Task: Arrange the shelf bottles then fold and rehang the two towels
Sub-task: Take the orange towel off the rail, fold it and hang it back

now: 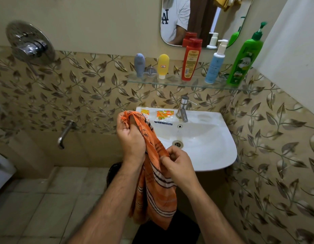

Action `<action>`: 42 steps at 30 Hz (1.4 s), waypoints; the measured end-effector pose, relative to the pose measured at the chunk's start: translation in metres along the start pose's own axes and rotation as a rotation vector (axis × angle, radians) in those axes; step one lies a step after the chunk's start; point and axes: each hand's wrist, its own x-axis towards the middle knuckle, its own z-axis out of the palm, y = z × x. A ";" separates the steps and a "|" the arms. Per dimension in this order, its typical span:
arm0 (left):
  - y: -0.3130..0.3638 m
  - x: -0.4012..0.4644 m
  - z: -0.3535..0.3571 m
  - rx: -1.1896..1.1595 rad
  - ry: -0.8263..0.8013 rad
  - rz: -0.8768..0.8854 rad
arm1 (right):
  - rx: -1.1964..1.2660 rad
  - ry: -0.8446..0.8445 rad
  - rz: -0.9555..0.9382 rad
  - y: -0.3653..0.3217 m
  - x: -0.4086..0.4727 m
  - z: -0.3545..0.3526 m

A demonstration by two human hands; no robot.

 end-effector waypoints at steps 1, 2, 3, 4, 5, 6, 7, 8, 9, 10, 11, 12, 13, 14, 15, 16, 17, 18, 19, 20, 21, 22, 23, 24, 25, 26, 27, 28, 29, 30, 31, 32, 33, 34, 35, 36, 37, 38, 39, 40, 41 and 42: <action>0.001 0.001 0.000 0.000 0.001 -0.003 | 0.070 -0.011 -0.014 0.000 -0.002 -0.002; 0.003 0.003 0.000 0.002 0.002 -0.001 | 0.116 -0.033 -0.048 0.000 -0.005 -0.005; 0.004 0.004 0.000 0.004 0.007 0.005 | 0.106 -0.057 -0.102 0.001 -0.006 -0.009; 0.005 0.006 0.000 0.005 0.013 0.011 | 0.056 -0.081 -0.164 0.002 -0.007 -0.012; 0.006 0.007 0.000 0.009 0.016 0.013 | -0.025 -0.094 -0.223 0.003 -0.007 -0.015; 0.006 0.008 0.000 0.017 0.013 0.013 | -0.094 -0.098 -0.261 0.004 -0.005 -0.016; 0.005 0.008 -0.001 0.028 0.007 0.014 | -0.148 -0.094 -0.284 0.003 -0.004 -0.018; 0.005 0.008 0.000 0.039 -0.003 0.018 | -0.188 -0.084 -0.300 0.003 -0.003 -0.019; 0.006 0.006 0.000 0.048 -0.013 0.026 | -0.220 -0.074 -0.305 0.002 -0.002 -0.020; 0.006 0.005 0.000 0.055 -0.020 0.036 | -0.237 -0.066 -0.300 0.002 -0.003 -0.021; 0.007 0.005 0.000 0.062 -0.024 0.046 | -0.247 -0.064 -0.284 0.001 -0.003 -0.021; 0.008 0.004 0.000 0.070 -0.029 0.055 | -0.267 -0.068 -0.272 0.000 -0.004 -0.022; 0.008 0.003 0.001 0.080 -0.032 0.060 | -0.297 -0.078 -0.270 -0.001 -0.005 -0.022; 0.008 0.003 0.000 0.087 -0.036 0.066 | -0.331 -0.096 -0.271 -0.003 -0.005 -0.022; 0.008 0.002 0.001 0.094 -0.042 0.073 | -0.357 -0.123 -0.266 -0.005 -0.005 -0.022; 0.009 0.001 0.001 0.100 -0.050 0.082 | -0.372 -0.151 -0.249 -0.007 -0.005 -0.022; 0.009 0.001 0.002 0.108 -0.057 0.092 | -0.371 -0.175 -0.220 -0.008 -0.005 -0.022; 0.009 0.001 0.002 0.116 -0.062 0.095 | -0.352 -0.193 -0.191 -0.009 -0.006 -0.022; 0.008 0.001 0.002 0.122 -0.061 0.093 | -0.329 -0.211 -0.174 -0.009 -0.006 -0.022; 0.007 0.002 0.001 0.128 -0.057 0.089 | -0.304 -0.232 -0.173 -0.009 -0.007 -0.023; 0.007 0.003 0.001 0.130 -0.051 0.088 | -0.281 -0.258 -0.176 -0.009 -0.007 -0.023; 0.006 0.003 0.000 0.130 -0.045 0.093 | -0.261 -0.284 -0.172 -0.007 -0.008 -0.024; 0.006 0.004 0.000 0.133 -0.038 0.100 | -0.258 -0.305 -0.163 -0.006 -0.008 -0.025; 0.006 0.005 0.000 0.134 -0.024 0.109 | -0.269 -0.326 -0.155 -0.005 -0.009 -0.025; 0.006 0.006 0.000 0.136 -0.004 0.118 | -0.289 -0.344 -0.142 -0.003 -0.009 -0.025; 0.005 0.008 0.000 0.138 0.017 0.124 | -0.308 -0.357 -0.122 -0.001 -0.010 -0.025; 0.004 0.010 0.001 0.136 0.031 0.126 | -0.329 -0.363 -0.107 0.001 -0.012 -0.023; 0.003 0.011 0.000 0.136 0.039 0.132 | -0.350 -0.361 -0.104 0.003 -0.013 -0.022; 0.002 0.013 0.000 0.139 0.045 0.139 | -0.363 -0.350 -0.113 0.003 -0.015 -0.022; 0.001 0.015 -0.001 0.147 0.057 0.142 | -0.362 -0.337 -0.125 0.005 -0.016 -0.021; -0.001 0.017 -0.003 0.160 0.075 0.138 | -0.344 -0.323 -0.135 0.004 -0.018 -0.022; -0.003 0.021 -0.005 0.178 0.097 0.130 | -0.315 -0.305 -0.138 0.005 -0.019 -0.024; -0.006 0.025 -0.009 0.200 0.120 0.120 | -0.286 -0.278 -0.135 0.005 -0.020 -0.027; -0.009 0.030 -0.013 0.219 0.138 0.109 | -0.269 -0.243 -0.132 0.006 -0.020 -0.030; -0.012 0.034 -0.018 0.236 0.148 0.102 | -0.273 -0.205 -0.134 0.007 -0.020 -0.034; -0.015 0.038 -0.022 0.260 0.151 0.100 | -0.286 -0.174 -0.138 0.007 -0.020 -0.037; -0.017 0.039 -0.025 0.289 0.151 0.112 | -0.300 -0.149 -0.136 0.007 -0.019 -0.041; -0.019 0.039 -0.026 0.315 0.151 0.129 | -0.312 -0.126 -0.125 0.007 -0.018 -0.044; -0.020 0.038 -0.027 0.330 0.152 0.149 | -0.321 -0.107 -0.107 0.006 -0.017 -0.047; -0.020 0.036 -0.027 0.330 0.146 0.164 | -0.343 -0.098 -0.089 0.005 -0.016 -0.050; -0.021 0.035 -0.027 0.325 0.144 0.170 | -0.376 -0.098 -0.082 0.004 -0.016 -0.053; -0.022 0.035 -0.027 0.319 0.147 0.168 | -0.410 -0.107 -0.079 0.004 -0.016 -0.054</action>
